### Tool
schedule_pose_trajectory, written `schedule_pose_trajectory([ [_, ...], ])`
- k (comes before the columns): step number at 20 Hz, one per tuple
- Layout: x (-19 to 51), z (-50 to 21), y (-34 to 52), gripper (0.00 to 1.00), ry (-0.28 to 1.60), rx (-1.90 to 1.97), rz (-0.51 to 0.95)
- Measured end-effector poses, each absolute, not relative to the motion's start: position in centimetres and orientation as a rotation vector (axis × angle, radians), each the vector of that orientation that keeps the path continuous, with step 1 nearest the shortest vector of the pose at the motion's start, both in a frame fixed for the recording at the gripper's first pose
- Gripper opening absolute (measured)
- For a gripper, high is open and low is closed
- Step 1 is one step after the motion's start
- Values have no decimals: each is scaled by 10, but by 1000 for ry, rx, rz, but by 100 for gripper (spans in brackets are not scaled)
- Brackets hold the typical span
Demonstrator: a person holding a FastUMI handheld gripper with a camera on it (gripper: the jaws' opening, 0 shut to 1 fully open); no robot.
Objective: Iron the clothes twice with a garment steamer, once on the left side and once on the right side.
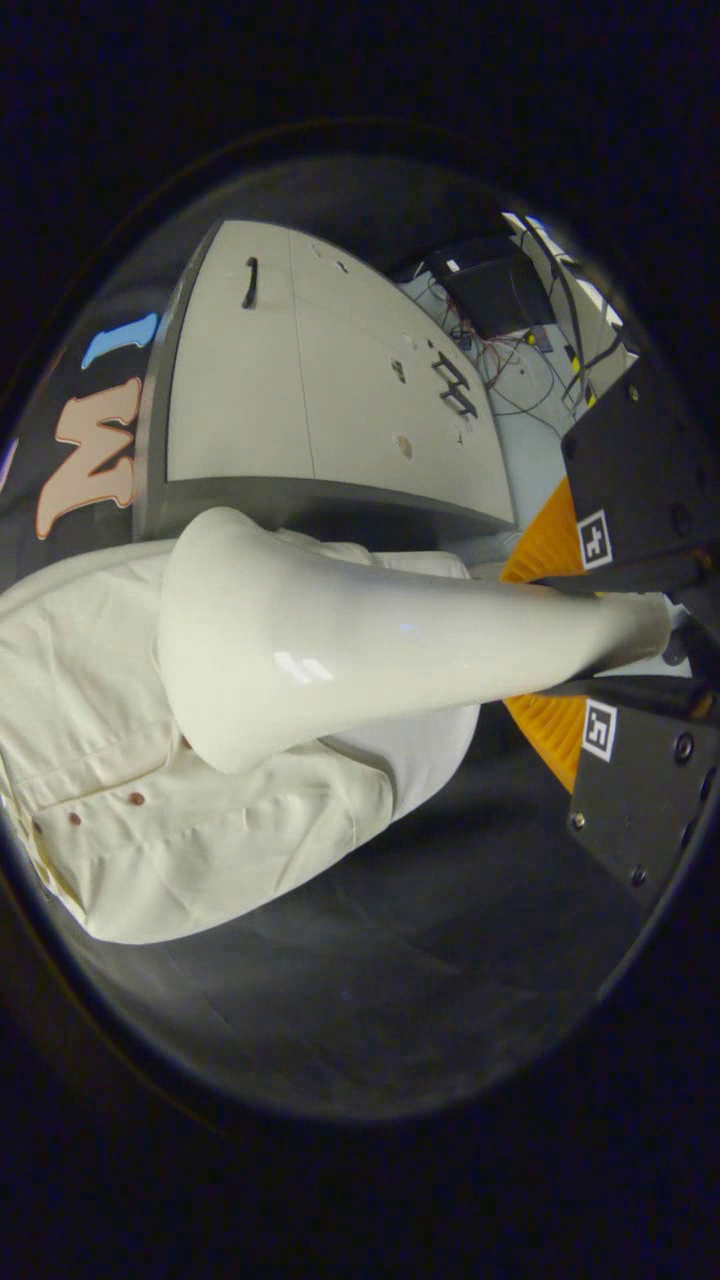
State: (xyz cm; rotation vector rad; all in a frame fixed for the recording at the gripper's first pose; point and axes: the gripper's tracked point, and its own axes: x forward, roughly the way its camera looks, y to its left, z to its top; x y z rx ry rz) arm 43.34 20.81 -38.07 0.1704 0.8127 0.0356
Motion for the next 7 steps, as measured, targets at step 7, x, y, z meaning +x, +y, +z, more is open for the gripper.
schedule_pose_trajectory([
  [7, 328, -313, 194, 33, 668, 203, -16],
])
